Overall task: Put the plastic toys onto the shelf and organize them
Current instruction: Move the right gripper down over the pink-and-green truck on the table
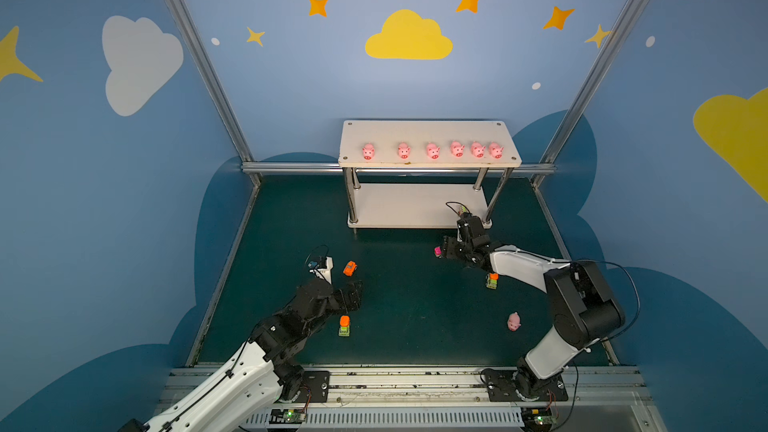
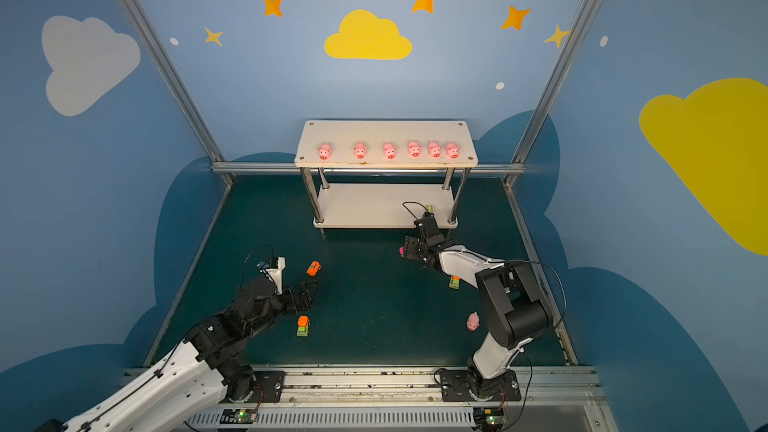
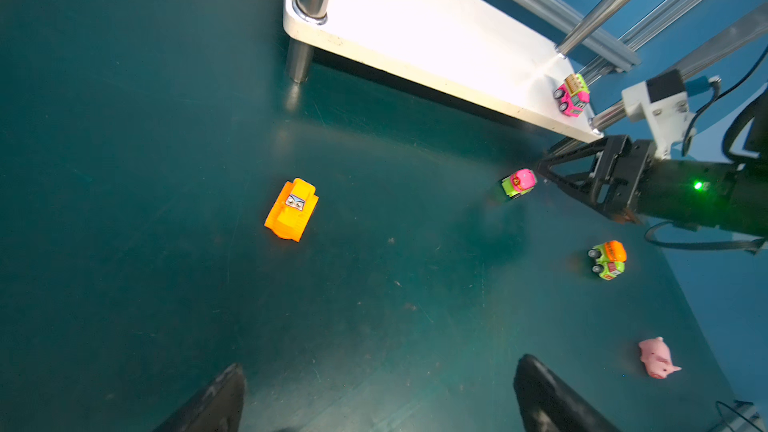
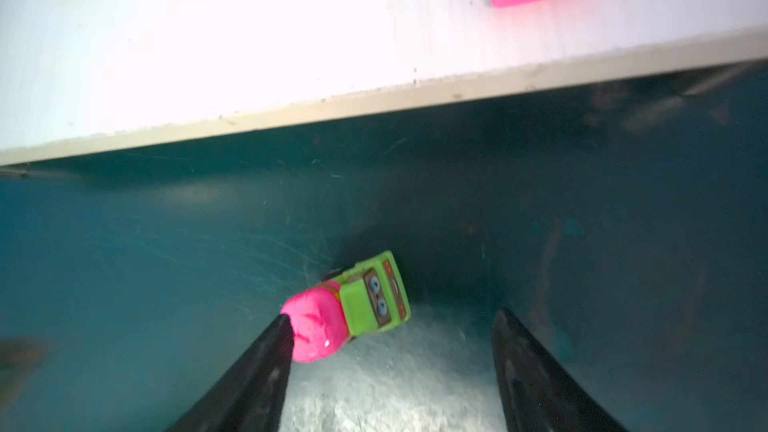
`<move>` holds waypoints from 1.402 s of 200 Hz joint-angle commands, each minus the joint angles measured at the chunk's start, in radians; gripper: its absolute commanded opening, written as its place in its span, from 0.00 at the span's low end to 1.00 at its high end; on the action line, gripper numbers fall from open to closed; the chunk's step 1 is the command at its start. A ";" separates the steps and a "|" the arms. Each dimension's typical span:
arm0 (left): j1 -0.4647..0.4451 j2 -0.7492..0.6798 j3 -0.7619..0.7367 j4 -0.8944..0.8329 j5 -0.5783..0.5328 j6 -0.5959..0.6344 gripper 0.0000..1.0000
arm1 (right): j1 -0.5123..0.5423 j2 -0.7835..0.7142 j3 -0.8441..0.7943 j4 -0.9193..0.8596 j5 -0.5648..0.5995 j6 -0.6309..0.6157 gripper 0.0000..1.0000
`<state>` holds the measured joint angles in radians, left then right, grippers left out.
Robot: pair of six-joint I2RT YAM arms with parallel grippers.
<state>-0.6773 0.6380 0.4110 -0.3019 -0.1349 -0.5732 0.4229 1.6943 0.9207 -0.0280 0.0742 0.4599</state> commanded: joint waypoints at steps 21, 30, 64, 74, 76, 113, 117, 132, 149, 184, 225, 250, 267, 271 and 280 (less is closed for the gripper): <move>-0.004 0.025 0.033 0.005 -0.019 0.027 1.00 | -0.032 0.063 0.049 0.018 -0.080 -0.026 0.74; -0.003 0.023 0.032 0.003 -0.019 0.027 1.00 | -0.036 0.064 0.047 0.027 -0.093 -0.027 0.74; -0.004 0.011 0.034 -0.008 -0.023 0.026 1.00 | -0.044 0.064 0.050 0.038 -0.116 -0.043 0.74; -0.004 0.010 0.035 -0.011 -0.026 0.028 1.00 | -0.048 0.069 0.054 0.041 -0.124 -0.044 0.74; -0.004 0.010 0.035 -0.011 -0.027 0.029 1.00 | -0.049 0.071 0.055 0.041 -0.127 -0.043 0.74; -0.003 0.029 0.047 0.001 -0.027 0.033 1.00 | -0.055 0.096 0.075 0.045 -0.165 -0.035 0.74; -0.004 0.032 0.049 0.002 -0.026 0.033 1.00 | -0.055 0.097 0.076 0.045 -0.167 -0.035 0.74; -0.004 0.046 0.054 0.003 -0.022 0.032 1.00 | -0.057 0.105 0.082 0.042 -0.165 -0.034 0.74; -0.003 0.054 0.057 0.004 -0.015 0.029 1.00 | -0.062 0.115 0.086 0.044 -0.175 -0.032 0.74; -0.004 0.051 0.057 -0.003 -0.017 0.021 1.00 | -0.069 0.146 0.099 0.074 -0.240 -0.020 0.72; -0.004 0.030 0.042 -0.011 -0.031 0.012 1.00 | -0.071 0.184 0.134 0.079 -0.306 -0.015 0.72; -0.003 0.016 0.034 -0.012 -0.034 0.015 1.00 | -0.070 0.202 0.151 0.073 -0.339 -0.011 0.72; -0.004 0.009 0.034 -0.013 -0.035 0.016 1.00 | -0.068 0.196 0.145 0.073 -0.351 -0.005 0.72; -0.003 0.008 0.033 -0.014 -0.035 0.018 1.00 | -0.067 0.193 0.143 0.072 -0.353 -0.005 0.72; -0.004 0.006 0.032 -0.012 -0.036 0.021 1.00 | -0.067 0.187 0.137 0.066 -0.359 -0.004 0.72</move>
<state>-0.6773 0.6563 0.4431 -0.3035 -0.1520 -0.5579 0.3561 1.8835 1.0492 0.0410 -0.2440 0.4473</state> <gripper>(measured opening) 0.997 0.721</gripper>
